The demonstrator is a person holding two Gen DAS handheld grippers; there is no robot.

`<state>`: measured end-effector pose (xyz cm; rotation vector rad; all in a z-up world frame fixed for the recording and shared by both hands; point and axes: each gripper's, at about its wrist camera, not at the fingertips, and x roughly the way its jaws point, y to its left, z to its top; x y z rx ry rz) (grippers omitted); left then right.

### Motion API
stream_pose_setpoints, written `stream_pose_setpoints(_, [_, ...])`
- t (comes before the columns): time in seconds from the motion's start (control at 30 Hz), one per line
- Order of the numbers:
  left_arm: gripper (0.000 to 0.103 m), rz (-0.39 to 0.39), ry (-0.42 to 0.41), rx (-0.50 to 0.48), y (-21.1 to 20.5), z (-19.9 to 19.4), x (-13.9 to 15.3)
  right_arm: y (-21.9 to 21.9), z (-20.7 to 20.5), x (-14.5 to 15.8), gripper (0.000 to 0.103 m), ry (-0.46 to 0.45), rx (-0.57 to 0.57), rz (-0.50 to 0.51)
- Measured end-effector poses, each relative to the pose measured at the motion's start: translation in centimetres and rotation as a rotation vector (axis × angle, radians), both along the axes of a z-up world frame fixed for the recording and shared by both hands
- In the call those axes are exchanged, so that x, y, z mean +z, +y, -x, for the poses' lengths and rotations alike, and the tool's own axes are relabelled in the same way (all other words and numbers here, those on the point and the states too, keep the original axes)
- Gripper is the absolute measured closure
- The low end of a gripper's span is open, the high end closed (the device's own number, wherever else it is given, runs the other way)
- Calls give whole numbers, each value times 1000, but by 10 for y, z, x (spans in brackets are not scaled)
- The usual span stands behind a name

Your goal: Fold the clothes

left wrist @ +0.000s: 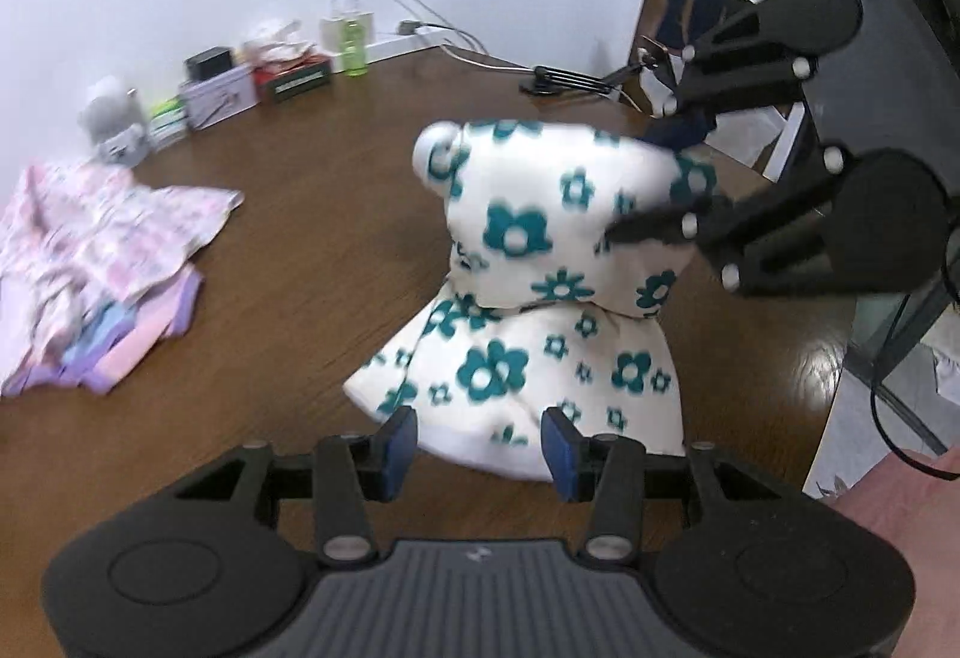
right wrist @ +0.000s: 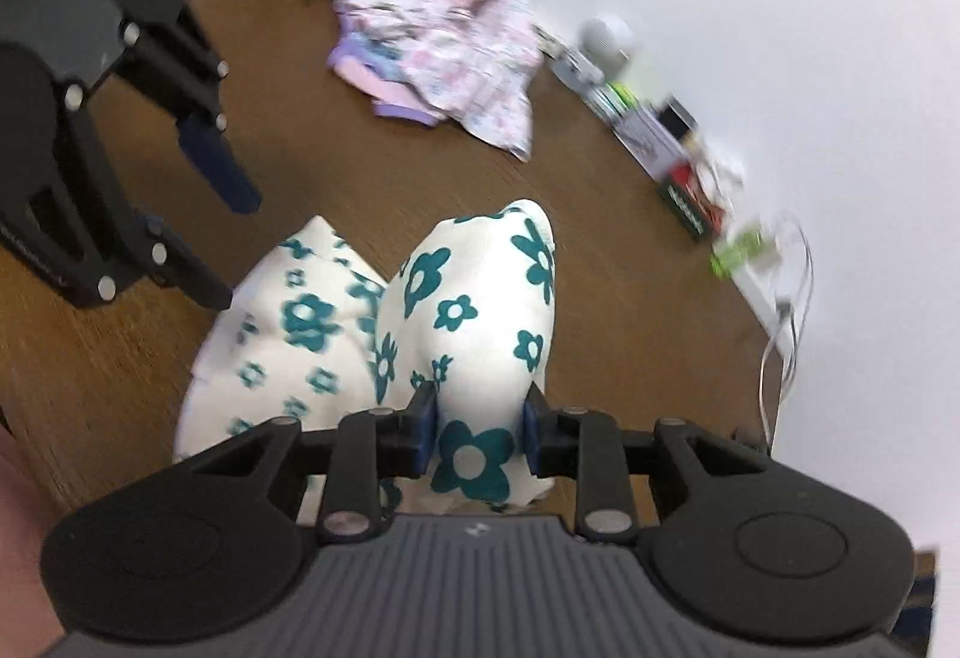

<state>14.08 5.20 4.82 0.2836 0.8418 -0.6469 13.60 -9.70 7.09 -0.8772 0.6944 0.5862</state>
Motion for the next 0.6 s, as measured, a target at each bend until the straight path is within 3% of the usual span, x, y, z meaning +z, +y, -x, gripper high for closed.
stream_pose_setpoints(0.2, [58, 42, -15, 58, 39, 9, 2, 36, 30, -27, 65, 102, 93, 2])
stream_pose_setpoints(0.33, [58, 54, -9, 89, 55, 12, 1, 41, 35, -43, 63, 141, 88, -60])
stream_pose_setpoints(0.47, [58, 57, -11, 84, 53, 12, 3, 28, 35, -34, 48, 190, 83, -166])
stream_pose_setpoints(0.6, [58, 73, -21, 56, 40, 8, 8, -18, 28, 6, 47, 309, 45, -379])
